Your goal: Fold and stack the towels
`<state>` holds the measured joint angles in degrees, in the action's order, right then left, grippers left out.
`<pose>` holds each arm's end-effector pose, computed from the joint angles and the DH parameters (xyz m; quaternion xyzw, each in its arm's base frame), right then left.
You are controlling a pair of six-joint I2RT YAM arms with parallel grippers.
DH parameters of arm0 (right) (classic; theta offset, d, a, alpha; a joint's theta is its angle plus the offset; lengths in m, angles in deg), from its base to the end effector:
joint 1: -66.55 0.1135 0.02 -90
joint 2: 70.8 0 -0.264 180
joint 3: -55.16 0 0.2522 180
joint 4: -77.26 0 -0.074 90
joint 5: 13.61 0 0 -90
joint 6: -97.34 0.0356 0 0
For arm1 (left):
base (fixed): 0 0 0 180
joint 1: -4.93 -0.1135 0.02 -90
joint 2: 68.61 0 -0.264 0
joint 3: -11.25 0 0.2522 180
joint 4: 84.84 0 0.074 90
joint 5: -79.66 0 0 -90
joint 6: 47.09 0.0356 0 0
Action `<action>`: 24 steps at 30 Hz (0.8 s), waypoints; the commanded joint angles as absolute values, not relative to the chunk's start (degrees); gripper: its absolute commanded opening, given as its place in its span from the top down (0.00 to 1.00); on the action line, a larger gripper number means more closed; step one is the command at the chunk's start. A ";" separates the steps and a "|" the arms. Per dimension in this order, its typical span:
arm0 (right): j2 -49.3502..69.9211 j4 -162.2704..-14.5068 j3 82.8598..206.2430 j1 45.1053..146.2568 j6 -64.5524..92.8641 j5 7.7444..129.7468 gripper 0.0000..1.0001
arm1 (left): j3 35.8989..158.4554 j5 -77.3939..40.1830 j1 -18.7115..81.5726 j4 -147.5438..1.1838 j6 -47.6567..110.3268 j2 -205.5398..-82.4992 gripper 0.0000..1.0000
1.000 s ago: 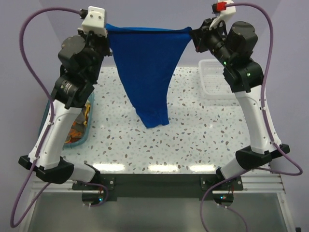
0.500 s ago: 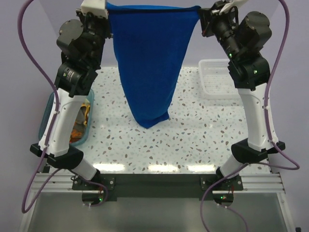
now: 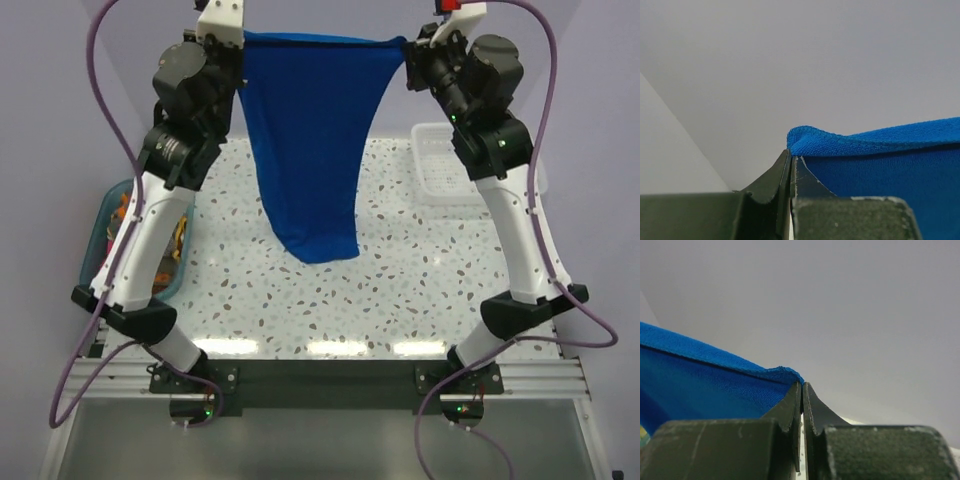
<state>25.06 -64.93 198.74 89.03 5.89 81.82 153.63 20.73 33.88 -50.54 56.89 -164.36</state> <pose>0.3011 0.1209 0.5815 -0.0978 0.6362 0.1096 0.7574 0.2904 -0.1397 0.5818 0.0269 0.6386 0.0688 0.7660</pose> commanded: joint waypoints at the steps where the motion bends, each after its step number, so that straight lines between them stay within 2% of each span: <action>1: 14.56 -67.64 195.05 88.53 3.47 79.47 1.00 | 149.13 17.01 33.32 -53.59 55.05 -151.69 1.00; 5: 5.86 -66.31 188.99 88.44 3.74 74.56 1.00 | 139.12 3.76 33.50 -53.94 53.03 -140.88 1.00; 10: -1.17 -63.50 186.95 88.53 3.83 71.64 1.00 | 136.89 -3.22 33.50 -52.89 52.58 -132.95 1.00; 19: -0.40 -64.37 190.73 88.53 4.09 72.95 1.00 | 142.60 -2.53 33.50 -49.90 53.28 -136.37 1.00; 24: 3.20 -67.36 189.33 88.53 3.39 75.59 1.00 | 141.46 5.46 33.41 -51.65 54.60 -140.94 1.00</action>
